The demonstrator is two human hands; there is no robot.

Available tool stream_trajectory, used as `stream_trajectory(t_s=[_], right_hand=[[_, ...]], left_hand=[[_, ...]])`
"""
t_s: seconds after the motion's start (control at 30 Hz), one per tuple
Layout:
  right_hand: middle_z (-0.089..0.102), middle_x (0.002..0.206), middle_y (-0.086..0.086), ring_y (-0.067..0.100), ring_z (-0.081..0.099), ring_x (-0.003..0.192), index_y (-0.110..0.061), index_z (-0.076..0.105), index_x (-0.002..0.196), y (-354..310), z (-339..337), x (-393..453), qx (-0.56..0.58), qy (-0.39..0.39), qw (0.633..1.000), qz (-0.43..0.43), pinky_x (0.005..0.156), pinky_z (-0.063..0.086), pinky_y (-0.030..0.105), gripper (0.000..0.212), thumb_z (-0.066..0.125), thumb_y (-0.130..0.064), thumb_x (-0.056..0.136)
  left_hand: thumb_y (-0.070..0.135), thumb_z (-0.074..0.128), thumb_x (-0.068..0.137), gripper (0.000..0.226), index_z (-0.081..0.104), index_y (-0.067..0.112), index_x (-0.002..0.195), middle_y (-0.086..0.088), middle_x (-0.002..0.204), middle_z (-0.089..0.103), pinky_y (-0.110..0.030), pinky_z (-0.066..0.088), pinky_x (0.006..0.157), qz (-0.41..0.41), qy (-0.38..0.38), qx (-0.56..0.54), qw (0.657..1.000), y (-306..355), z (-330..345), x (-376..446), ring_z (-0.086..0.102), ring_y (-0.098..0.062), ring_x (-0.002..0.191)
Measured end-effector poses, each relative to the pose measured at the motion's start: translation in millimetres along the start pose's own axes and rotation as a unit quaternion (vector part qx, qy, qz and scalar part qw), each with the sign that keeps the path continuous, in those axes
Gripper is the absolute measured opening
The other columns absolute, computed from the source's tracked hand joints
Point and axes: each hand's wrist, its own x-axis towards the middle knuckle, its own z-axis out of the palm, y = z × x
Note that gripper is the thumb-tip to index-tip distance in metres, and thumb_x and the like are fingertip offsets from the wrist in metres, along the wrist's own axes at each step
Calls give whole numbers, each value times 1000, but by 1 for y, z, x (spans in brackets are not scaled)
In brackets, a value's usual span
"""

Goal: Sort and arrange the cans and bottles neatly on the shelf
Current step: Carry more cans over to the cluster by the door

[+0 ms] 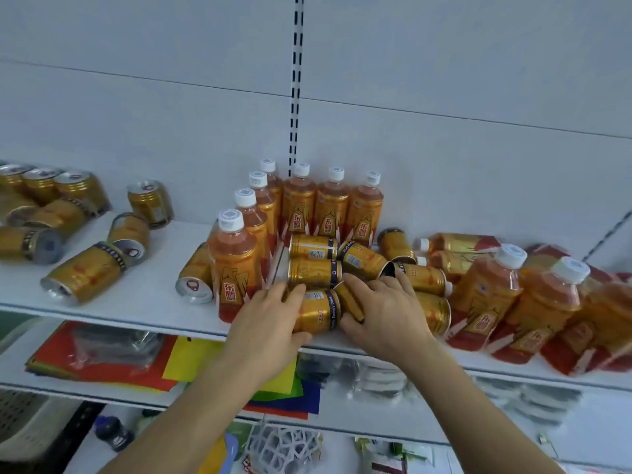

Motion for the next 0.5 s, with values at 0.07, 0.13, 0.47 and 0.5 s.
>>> stream_trajectory(t_s=[0.07, 0.13, 0.47, 0.5], right_hand=[[69, 133, -3, 22, 61, 130, -39, 34, 162, -6, -3, -5, 7, -1, 1000, 1, 132, 11, 52, 78, 44, -65, 88], [69, 131, -1, 21, 67, 121, -38, 39, 160, -11, -2, -12, 21, 26, 999, 4, 132, 14, 52, 78, 51, -61, 87], [47, 140, 0, 22, 58, 117, -25, 53, 148, -34, 17, -49, 221, 222, 947, 75, 81, 57, 33, 78, 88, -31, 79], [47, 140, -2, 21, 58, 116, -24, 54, 142, -35, 20, -51, 236, 229, 941, 83, 79, 57, 33, 73, 89, -30, 78]], left_hand=[[61, 72, 90, 84, 33, 30, 158, 6, 153, 46, -38, 47, 107, 20, 30, -9, 999, -4, -8, -4, 49, -21, 133], [63, 75, 87, 85, 39, 28, 155, 6, 147, 53, -36, 49, 103, 39, 60, -20, 997, -7, -14, -9, 51, -20, 129], [47, 89, 79, 90, 46, 18, 152, 2, 140, 61, -37, 49, 104, 73, 105, -96, 987, -8, -21, -17, 44, -23, 134], [46, 89, 79, 90, 47, 16, 153, 1, 141, 61, -37, 48, 106, 76, 106, -96, 987, -5, -20, -16, 44, -23, 134]])
